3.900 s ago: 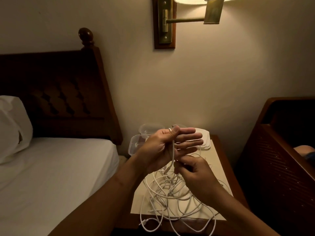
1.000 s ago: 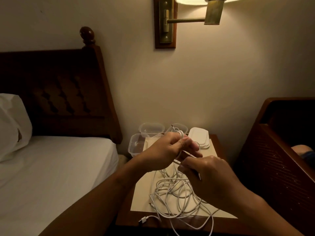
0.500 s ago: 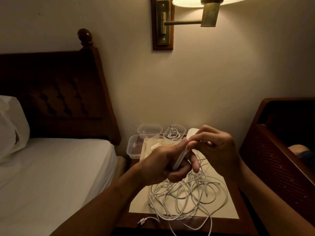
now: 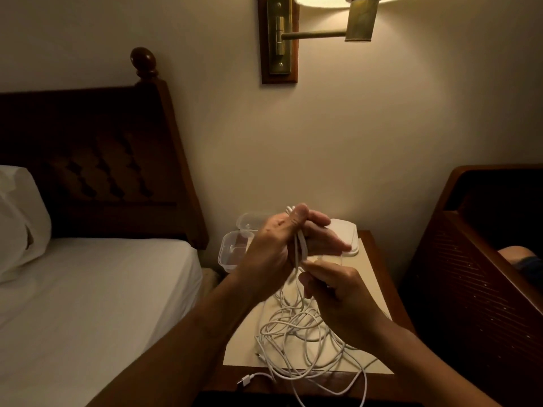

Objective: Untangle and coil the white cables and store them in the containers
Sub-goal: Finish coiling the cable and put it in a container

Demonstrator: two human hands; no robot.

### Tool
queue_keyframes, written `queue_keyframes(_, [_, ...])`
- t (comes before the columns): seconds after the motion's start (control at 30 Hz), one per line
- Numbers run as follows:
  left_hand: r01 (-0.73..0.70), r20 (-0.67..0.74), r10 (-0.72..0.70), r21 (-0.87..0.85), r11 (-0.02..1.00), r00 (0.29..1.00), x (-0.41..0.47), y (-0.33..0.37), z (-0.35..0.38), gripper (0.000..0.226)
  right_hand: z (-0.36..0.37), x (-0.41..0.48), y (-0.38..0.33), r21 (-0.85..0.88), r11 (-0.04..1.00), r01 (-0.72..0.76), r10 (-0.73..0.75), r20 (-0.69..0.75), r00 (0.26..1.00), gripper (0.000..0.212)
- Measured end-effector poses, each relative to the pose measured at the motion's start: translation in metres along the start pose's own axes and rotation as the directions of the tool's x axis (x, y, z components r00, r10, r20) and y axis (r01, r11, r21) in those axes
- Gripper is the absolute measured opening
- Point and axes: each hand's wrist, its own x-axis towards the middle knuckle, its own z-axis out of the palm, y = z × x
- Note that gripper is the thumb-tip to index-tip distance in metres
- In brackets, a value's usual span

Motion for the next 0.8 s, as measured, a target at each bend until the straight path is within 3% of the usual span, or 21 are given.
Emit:
queue_keyframes(0.1, [-0.019,-0.081,0.048,0.327,0.945,0.996,0.014,0.009,-0.010,0.042,-0.006,0.004,-0.004,-0.069,0.997,0.016,-0.013,0.046,0.999,0.022])
queue_keyframes(0.23, [0.065,-0.101,0.013,0.731,0.679,0.995,0.022,0.006,-0.013,0.036,-0.012,0.012,-0.010,-0.190,0.973,0.127,-0.112,0.088,0.990,0.011])
queue_keyframes(0.3, [0.081,-0.078,-0.029,0.858,0.507,0.997,0.022,0.006,-0.015,0.035,-0.019,0.018,-0.014,-0.194,0.968,0.157,-0.153,0.035,0.988,0.009])
queue_keyframes(0.37, [0.101,-0.050,-0.120,0.874,0.475,0.992,0.019,0.009,-0.021,0.042,-0.028,0.023,-0.015,-0.223,0.960,0.171,-0.191,-0.072,0.979,0.007])
queue_keyframes(0.47, [0.176,0.039,-0.293,0.722,0.669,0.955,0.010,0.010,-0.030,0.061,-0.040,0.030,-0.008,-0.208,0.961,0.185,-0.228,-0.205,0.952,0.008])
queue_keyframes(0.53, [0.200,0.141,-0.347,0.596,0.778,0.927,0.003,0.005,-0.031,0.068,-0.043,0.034,-0.003,-0.122,0.981,0.150,-0.176,-0.238,0.955,0.015])
queue_keyframes(0.63, [0.263,0.308,-0.330,0.240,0.934,0.892,-0.004,-0.001,-0.023,0.056,-0.038,0.038,-0.001,0.073,0.995,0.073,-0.051,-0.267,0.962,0.011])
queue_keyframes(0.8, [0.280,0.413,-0.158,-0.253,0.926,0.897,-0.015,-0.006,-0.009,0.041,-0.019,0.034,-0.014,0.398,0.914,-0.084,0.171,-0.187,0.967,0.023])
